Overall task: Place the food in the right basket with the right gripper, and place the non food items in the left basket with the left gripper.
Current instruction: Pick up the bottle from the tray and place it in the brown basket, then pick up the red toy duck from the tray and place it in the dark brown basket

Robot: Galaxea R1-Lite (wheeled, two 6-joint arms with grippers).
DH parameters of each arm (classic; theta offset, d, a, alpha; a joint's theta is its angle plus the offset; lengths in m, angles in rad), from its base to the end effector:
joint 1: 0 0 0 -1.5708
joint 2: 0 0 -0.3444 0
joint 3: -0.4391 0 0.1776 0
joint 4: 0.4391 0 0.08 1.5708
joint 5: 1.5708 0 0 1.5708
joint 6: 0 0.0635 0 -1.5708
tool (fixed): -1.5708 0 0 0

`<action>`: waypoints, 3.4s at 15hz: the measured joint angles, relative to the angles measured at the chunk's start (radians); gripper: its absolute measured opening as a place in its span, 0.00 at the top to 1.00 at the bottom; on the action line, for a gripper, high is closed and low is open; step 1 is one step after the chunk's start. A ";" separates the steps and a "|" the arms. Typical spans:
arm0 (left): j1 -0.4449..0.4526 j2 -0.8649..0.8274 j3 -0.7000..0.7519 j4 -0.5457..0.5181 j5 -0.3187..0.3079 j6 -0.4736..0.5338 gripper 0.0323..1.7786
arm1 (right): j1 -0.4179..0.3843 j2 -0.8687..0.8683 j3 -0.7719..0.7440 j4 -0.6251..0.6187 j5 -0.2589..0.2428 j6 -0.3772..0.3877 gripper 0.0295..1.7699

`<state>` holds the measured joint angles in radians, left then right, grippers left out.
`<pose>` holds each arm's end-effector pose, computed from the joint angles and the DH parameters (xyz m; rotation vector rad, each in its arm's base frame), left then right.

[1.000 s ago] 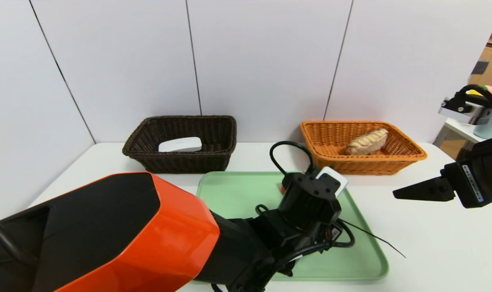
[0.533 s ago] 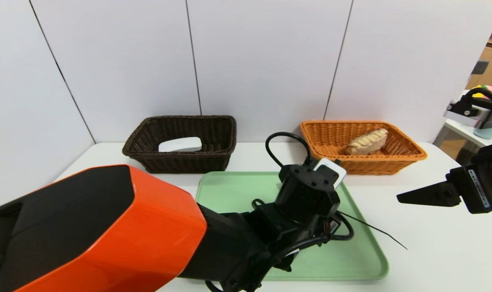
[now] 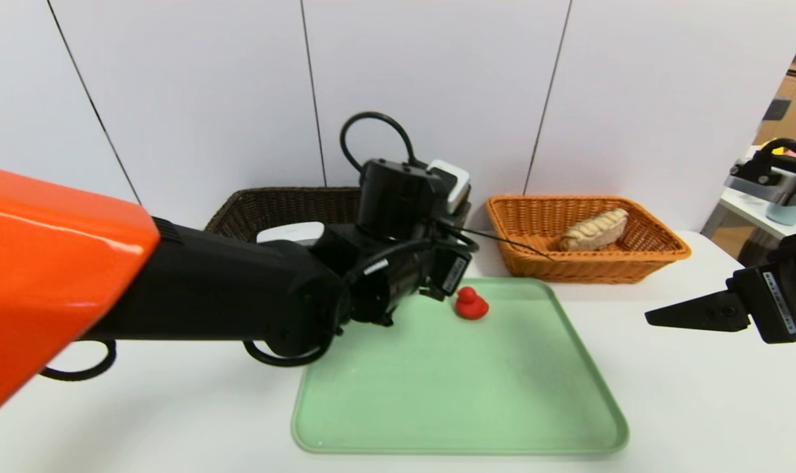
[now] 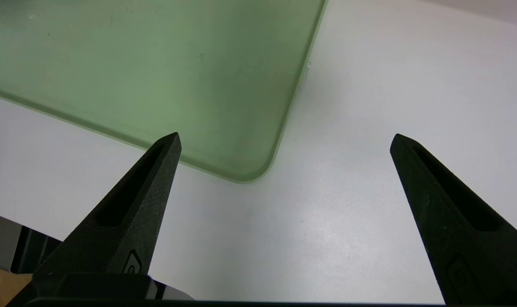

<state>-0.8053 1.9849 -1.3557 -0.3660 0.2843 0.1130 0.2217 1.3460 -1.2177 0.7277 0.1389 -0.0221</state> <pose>0.3240 -0.3115 0.2451 0.2479 0.1984 -0.5310 0.1795 0.0495 0.2821 -0.0561 0.8560 0.3477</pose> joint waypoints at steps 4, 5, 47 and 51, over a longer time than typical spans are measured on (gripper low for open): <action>0.182 -0.058 -0.095 0.096 -0.060 0.021 0.67 | -0.001 0.009 0.001 0.000 0.006 0.000 0.04; 0.223 -0.063 -0.117 0.115 -0.078 0.021 0.67 | -0.001 0.012 0.001 0.000 0.005 0.000 0.04; 0.270 -0.110 -0.214 0.274 -0.233 -0.038 0.07 | -0.003 -0.019 0.026 0.000 0.023 0.001 0.04; 0.098 -0.131 -0.114 0.266 -0.231 -0.090 0.06 | -0.005 -0.022 0.026 0.000 0.023 0.003 0.04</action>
<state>-0.7072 1.8540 -1.4696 -0.1004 0.0532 0.0230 0.2168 1.3243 -1.1915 0.7277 0.1619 -0.0191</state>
